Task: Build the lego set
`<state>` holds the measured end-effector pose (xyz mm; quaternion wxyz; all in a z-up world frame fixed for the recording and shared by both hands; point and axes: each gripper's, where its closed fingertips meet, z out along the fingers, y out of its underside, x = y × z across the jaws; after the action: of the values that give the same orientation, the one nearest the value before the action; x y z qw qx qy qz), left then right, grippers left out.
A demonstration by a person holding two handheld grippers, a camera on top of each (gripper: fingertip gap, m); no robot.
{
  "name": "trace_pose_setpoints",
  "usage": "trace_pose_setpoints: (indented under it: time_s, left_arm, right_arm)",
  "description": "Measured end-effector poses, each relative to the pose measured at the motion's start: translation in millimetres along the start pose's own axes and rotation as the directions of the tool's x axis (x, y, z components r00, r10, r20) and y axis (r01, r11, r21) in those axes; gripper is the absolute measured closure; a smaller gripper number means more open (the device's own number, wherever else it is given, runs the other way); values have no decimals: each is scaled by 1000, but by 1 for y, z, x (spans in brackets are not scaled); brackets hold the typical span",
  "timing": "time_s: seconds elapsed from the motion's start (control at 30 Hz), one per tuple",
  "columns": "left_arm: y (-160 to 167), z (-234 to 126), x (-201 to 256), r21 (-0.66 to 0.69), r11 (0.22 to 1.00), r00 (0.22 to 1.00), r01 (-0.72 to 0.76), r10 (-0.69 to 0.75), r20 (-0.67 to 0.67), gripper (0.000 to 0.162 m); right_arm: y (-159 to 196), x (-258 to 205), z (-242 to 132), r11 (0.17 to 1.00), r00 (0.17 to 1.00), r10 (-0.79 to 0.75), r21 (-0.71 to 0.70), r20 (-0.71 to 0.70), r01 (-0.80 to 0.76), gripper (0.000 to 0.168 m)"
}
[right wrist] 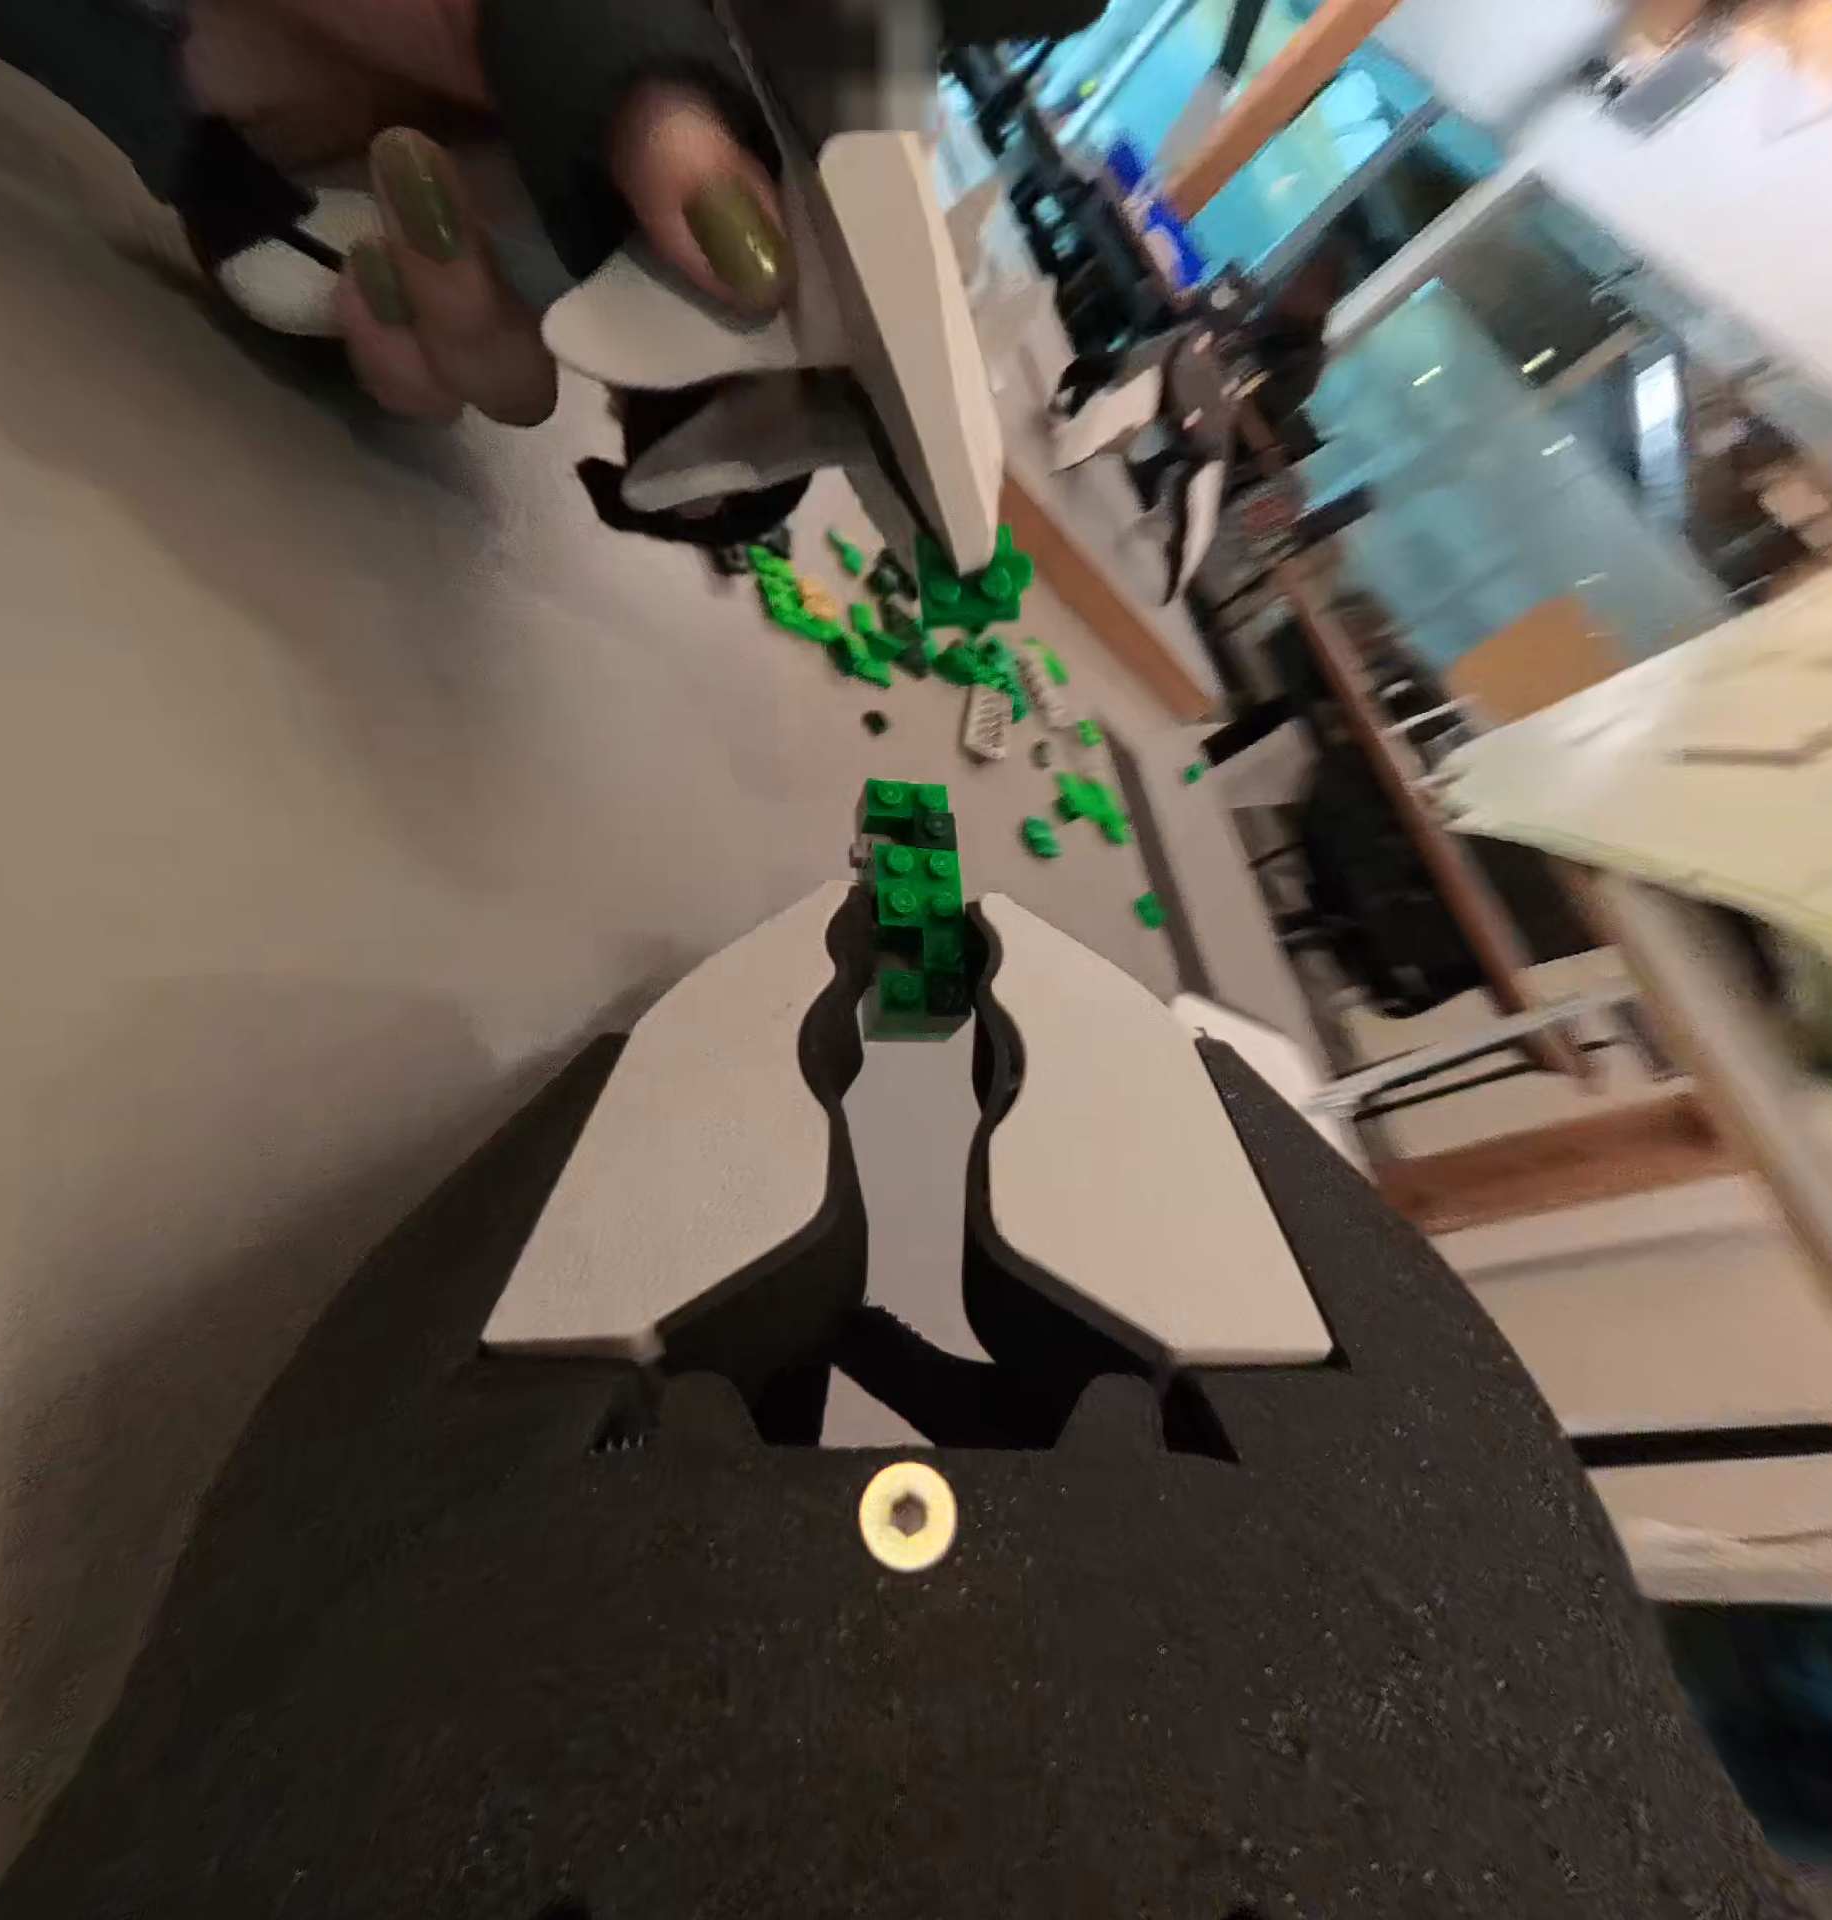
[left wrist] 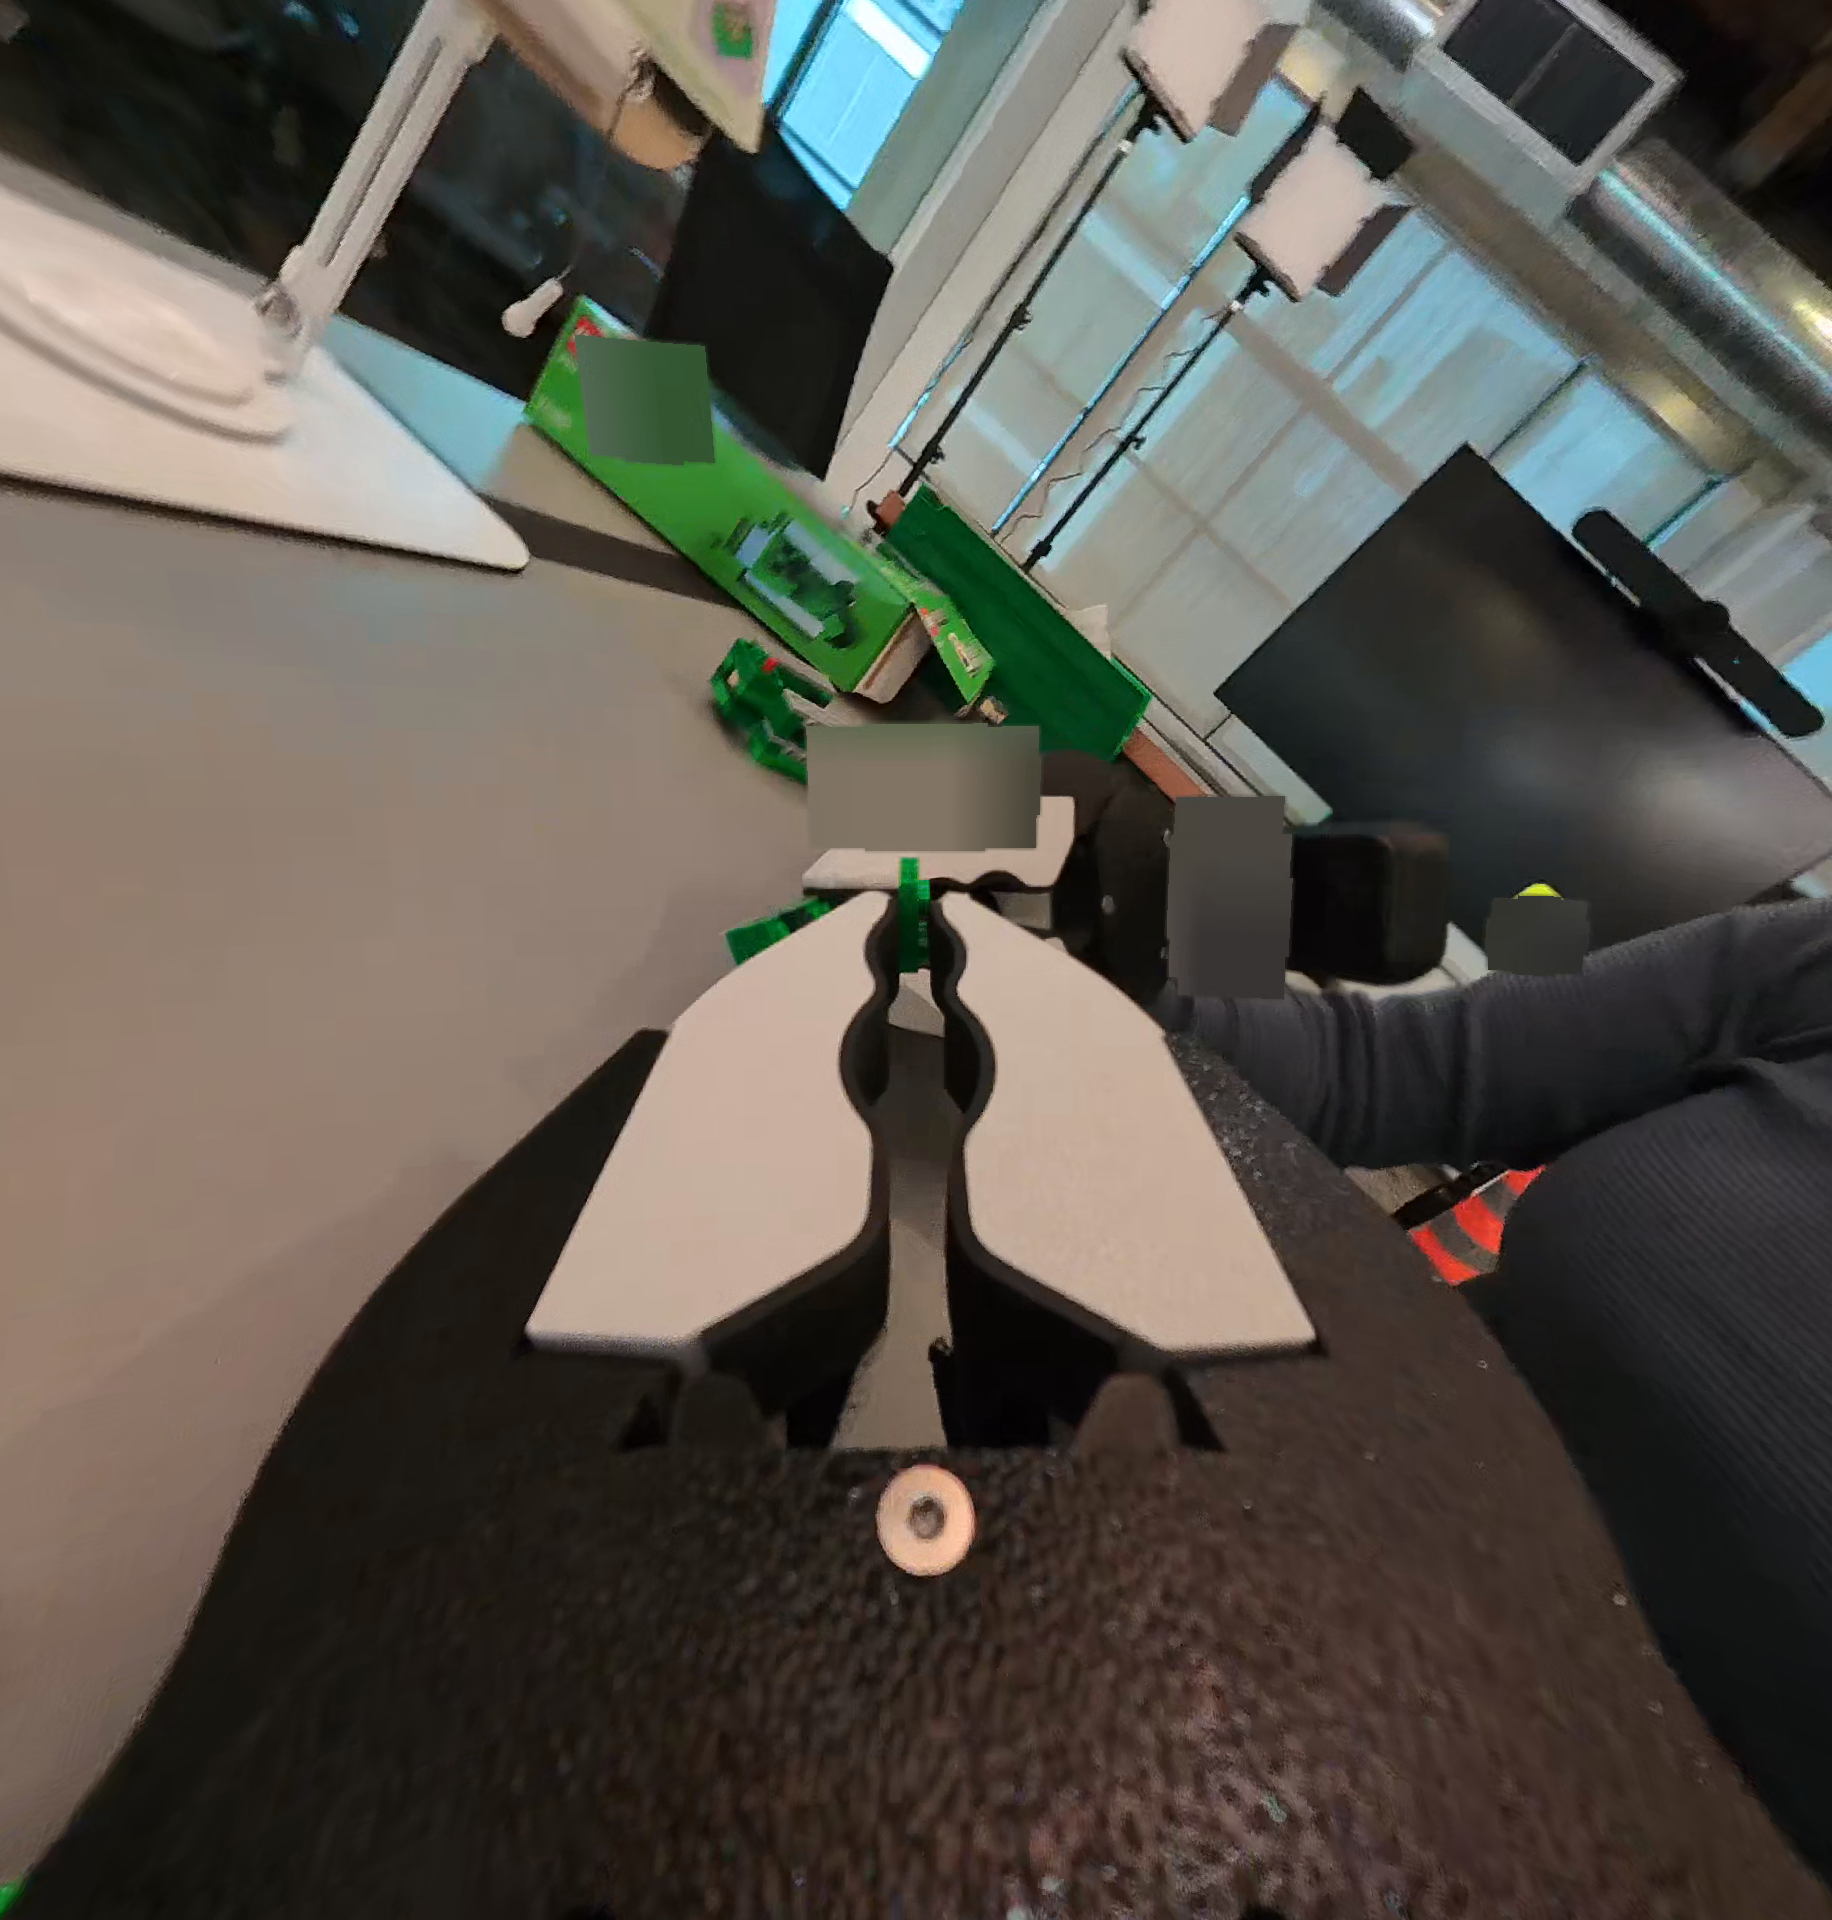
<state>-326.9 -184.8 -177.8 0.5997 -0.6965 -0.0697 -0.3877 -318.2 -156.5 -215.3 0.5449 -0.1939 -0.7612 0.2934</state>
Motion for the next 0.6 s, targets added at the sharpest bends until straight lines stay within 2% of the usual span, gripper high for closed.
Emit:
trace_pose_setpoints:
  time_s: [0.07,0.4,0.53,0.6]
  left_arm:
    - [3,1,0,-26,998,999,-53,53,11,158]
    - [10,5,16,-60,963,963,-264,260,-63,158]
    - [13,5,22,-63,951,950,-302,295,-103,158]
    - [14,6,20,-77,954,955,-289,282,-94,158]
  right_arm:
    - [-9,0,-3,996,994,-86,8,-67,87,152]
    - [-40,8,-24,953,921,-264,71,-288,295,153]
    - [-42,2,-22,935,905,-322,59,-278,350,153]
    - [-35,-4,-18,951,934,-293,43,-206,308,153]
